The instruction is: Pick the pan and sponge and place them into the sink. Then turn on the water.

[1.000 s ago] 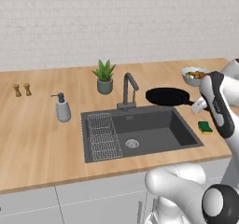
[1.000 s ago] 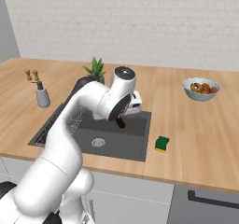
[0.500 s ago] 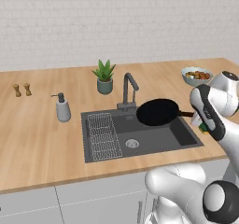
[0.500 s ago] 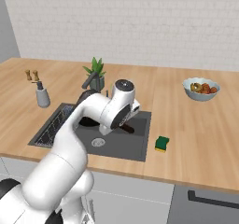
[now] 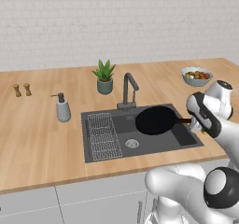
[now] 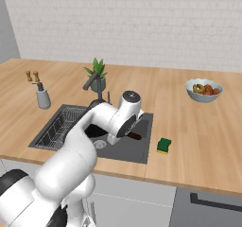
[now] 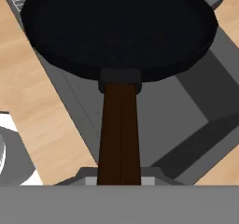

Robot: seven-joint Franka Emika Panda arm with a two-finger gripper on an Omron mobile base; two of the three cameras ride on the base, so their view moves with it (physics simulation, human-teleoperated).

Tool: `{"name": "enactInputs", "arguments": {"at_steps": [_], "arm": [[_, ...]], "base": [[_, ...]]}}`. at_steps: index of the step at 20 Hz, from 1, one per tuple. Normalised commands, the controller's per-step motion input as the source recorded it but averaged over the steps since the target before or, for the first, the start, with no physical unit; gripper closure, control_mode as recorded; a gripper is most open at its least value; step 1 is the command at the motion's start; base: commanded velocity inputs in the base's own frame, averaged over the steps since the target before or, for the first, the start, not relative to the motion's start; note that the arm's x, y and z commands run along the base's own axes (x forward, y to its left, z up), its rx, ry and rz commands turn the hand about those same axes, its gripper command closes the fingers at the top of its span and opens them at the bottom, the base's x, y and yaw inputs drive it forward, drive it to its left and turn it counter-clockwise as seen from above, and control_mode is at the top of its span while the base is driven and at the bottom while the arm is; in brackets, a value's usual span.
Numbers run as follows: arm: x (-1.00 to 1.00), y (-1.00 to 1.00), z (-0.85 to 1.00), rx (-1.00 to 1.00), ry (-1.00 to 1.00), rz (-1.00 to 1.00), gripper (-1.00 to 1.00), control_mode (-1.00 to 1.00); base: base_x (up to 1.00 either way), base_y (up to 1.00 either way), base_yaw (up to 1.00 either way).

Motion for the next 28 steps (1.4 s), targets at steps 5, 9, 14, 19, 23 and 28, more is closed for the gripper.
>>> {"name": "enactInputs", "arguments": {"at_steps": [5,9,14,19,23,28], "arm": [[0.51,0.02,-0.42,0.0,0.06,0.0,1.0,-1.0],[0.3,0.03,-0.58,0.0,0.01,0.0,1.0,-1.0],[0.38,0.15,-0.49,0.0,0.0,0.0,1.0,-1.0],[0.45,0.27,-0.46,0.0,0.0,0.0,1.0,-1.0],[0.39,0.23,-0.56,0.0,0.02,0.0,1.0,-1.0],[0.32,0.07,-0.6,0.0,0.01,0.03,1.0,-1.0]], "base": [[0.0,0.0,0.0],[0.0,0.0,0.0],[0.0,0.0,0.0],[0.0,0.0,0.0],[0.0,0.0,0.0],[0.0,0.0,0.0]]}}
